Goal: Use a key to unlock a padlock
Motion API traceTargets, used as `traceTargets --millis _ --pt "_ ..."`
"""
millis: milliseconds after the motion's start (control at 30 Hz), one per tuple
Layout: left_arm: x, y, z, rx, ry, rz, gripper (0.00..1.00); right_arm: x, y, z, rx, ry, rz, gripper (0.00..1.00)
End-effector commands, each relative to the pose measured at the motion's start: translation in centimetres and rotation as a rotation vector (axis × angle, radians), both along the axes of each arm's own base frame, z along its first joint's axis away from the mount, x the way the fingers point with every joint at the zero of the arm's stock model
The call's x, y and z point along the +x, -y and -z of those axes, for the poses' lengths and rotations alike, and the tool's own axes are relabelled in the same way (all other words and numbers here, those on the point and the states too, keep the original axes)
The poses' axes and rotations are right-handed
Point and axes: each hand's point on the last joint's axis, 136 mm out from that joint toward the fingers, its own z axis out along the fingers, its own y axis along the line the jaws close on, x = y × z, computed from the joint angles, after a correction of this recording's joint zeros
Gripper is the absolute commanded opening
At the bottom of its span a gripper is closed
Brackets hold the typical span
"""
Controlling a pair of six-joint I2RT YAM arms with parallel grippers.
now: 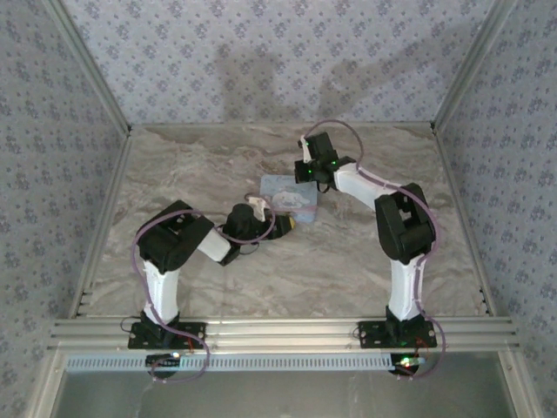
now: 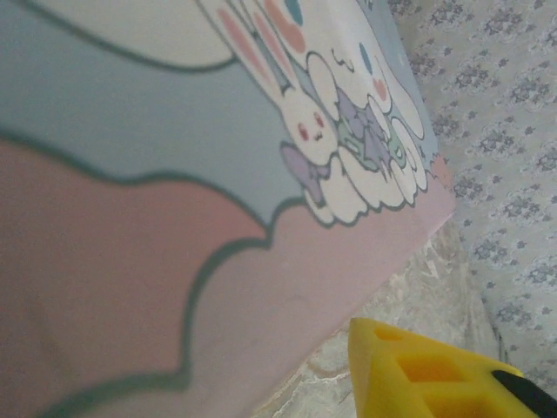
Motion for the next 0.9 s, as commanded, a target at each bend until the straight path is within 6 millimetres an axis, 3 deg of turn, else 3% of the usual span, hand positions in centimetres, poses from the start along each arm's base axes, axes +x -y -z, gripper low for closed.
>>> traceTargets --millis 0,133,333,533,867 --pt "-0.4 0.1 2.0 0.057 -0.048 0.006 0.46 -0.3 0.1 -1.6 0.028 0.033 0.010 0.00" --pt "-0.8 1.8 1.6 0.034 -0.034 0.046 0.46 -0.3 0.2 -0.5 0.015 0.013 0.013 0.00" --pt "-1.6 2.4 2.6 0.039 -0.053 0.047 0.50 -0.4 0.3 1.4 0.000 -0.017 0.020 0.00" --pt "-1.9 2.5 3.5 0.035 -0.063 0.024 0.49 -0.6 0.4 1.7 0.004 -0.019 0.022 0.00" --pt "-1.5 0.4 3.7 0.032 -0.075 -0.032 0.28 -1.2 0.6 1.4 0.005 -0.011 0.020 0.00"
